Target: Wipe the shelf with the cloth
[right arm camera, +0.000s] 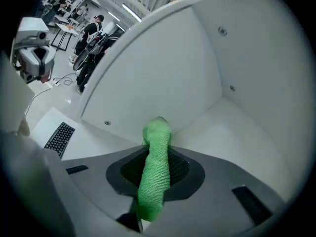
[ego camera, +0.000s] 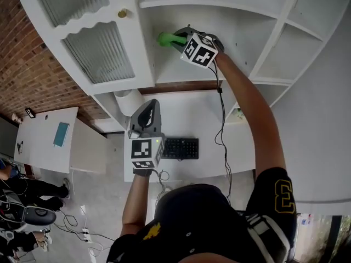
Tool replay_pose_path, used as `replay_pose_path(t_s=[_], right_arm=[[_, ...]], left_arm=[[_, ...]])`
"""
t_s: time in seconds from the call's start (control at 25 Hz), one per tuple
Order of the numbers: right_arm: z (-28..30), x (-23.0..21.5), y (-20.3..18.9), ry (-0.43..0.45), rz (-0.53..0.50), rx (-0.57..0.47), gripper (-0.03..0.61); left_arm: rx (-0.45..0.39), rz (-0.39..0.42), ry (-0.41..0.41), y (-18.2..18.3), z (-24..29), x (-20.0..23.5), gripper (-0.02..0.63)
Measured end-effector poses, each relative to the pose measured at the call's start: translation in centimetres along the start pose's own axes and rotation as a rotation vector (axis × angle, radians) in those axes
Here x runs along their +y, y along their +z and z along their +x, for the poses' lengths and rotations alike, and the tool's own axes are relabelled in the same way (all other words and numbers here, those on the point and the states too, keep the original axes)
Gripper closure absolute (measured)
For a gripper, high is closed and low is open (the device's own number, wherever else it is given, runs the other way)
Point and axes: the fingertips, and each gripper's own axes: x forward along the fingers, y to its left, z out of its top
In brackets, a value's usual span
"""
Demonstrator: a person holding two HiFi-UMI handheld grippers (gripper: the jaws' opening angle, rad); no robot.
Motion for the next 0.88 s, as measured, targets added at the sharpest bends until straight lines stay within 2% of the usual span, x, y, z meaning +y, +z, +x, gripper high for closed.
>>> replay_pose_path(t_s=[0.16,0.32,0.48,0.68,0.88], right_arm=[[4.7,0.3,-0.9,0.036,0.025,0.049,0.522],[7.7,0.3,-1.3,0.013,0.037,0.050,0.514],[9.3,1.6,-2.1,0.028,-0.075,0.074,0.424],[10.3,1.7,-2.1,0.047,-0.135,0.077,0.365],[11.5,1.3,-1.3,0.032,-0.160,0.070,0.366]], left_arm=[[0.011,0.003,-0.002,-0.1,0.4,0.2,0.597],[0.013,0.016,0.000,-0.2,0.7,0.4,0.597],[0.013,0.021,0.012,-0.2,1.0,1.0,0.597],[0.014,0.015,0.012,-0.7,1.7,1.4,0.597],[0.020,0.002,-0.003,-1.3,2.4,1.5,0.597]])
